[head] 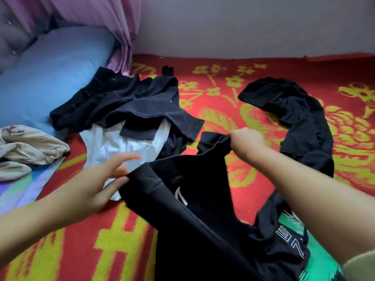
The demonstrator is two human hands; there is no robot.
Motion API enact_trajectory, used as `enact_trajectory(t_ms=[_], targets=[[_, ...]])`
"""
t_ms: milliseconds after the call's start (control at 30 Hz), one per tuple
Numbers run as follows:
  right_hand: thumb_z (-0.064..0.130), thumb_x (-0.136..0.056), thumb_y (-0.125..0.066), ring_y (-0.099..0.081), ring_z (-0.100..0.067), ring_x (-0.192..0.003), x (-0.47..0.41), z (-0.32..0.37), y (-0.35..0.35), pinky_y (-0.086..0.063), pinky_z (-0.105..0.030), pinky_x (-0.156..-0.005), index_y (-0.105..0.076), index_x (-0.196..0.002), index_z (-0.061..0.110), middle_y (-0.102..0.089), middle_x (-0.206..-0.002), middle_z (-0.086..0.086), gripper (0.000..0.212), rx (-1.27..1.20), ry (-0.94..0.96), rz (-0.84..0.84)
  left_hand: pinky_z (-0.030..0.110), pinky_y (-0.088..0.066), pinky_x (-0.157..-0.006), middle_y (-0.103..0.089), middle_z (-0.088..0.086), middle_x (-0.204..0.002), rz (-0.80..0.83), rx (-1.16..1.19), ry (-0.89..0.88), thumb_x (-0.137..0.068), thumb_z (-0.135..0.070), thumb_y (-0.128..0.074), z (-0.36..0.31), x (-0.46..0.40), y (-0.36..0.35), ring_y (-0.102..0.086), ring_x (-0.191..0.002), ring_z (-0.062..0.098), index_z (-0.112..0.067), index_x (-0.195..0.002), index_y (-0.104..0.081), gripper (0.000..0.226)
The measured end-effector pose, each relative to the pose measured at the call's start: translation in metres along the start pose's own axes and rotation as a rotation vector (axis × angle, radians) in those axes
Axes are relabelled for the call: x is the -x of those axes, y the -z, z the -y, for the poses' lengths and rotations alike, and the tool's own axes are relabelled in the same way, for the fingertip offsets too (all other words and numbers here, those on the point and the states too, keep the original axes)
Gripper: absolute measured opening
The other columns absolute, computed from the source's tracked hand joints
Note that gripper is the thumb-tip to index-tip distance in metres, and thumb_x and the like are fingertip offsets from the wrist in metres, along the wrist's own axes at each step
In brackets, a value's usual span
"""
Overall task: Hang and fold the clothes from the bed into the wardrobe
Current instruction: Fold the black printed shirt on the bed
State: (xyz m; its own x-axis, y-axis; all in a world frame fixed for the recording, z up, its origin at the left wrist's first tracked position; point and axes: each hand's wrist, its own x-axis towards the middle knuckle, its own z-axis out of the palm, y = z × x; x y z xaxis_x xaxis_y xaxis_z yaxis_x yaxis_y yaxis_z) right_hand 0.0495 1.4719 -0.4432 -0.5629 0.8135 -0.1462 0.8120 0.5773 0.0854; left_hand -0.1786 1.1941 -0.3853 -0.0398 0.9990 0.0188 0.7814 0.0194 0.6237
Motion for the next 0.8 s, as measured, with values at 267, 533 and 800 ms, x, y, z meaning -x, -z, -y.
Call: enact_trajectory(t_ms=[267,533,800], targets=[[0.008,-0.086,-0.035,-0.058,-0.029,-0.081,0.001,-0.042,0.015,-0.05,-0.038,-0.071,-0.056,-0.089,0.012,-0.06,-0.084,-0.005,0.022,-1.137,-0.412,-0.538,0.014,-0.039,-0.056,-0.061,-0.012,-0.061,0.12,0.163,0.253,-0.072,-0.062,-0.054,-0.029,-0.053,0.01,-0.052,-0.055,0.002,-0.036,-0.092,-0.067,0.035],[0.012,-0.09,-0.046,-0.055,-0.022,-0.11,0.043,0.029,-0.052,-0.042,-0.009,-0.069,0.002,-0.15,0.039,-0.054,-0.099,0.0,0.082,-1.139,-0.016,0.3,0.025,-0.034,-0.05,-0.042,0.0,-0.05,0.181,-0.166,0.23,-0.078,-0.063,-0.058,-0.052,-0.092,0.039,-0.039,-0.047,0.006,-0.008,-0.06,-0.054,0.058],[0.016,-0.089,-0.059,-0.062,-0.02,-0.095,0.083,0.066,-0.003,-0.046,-0.031,-0.094,-0.024,-0.146,0.042,-0.036,-0.139,-0.002,0.072,-0.965,0.531,0.09,0.03,-0.041,-0.053,-0.062,0.012,-0.065,0.397,0.138,0.141,-0.057,-0.079,-0.058,-0.087,-0.089,0.0,-0.053,-0.058,0.013,-0.018,-0.075,-0.071,0.064]])
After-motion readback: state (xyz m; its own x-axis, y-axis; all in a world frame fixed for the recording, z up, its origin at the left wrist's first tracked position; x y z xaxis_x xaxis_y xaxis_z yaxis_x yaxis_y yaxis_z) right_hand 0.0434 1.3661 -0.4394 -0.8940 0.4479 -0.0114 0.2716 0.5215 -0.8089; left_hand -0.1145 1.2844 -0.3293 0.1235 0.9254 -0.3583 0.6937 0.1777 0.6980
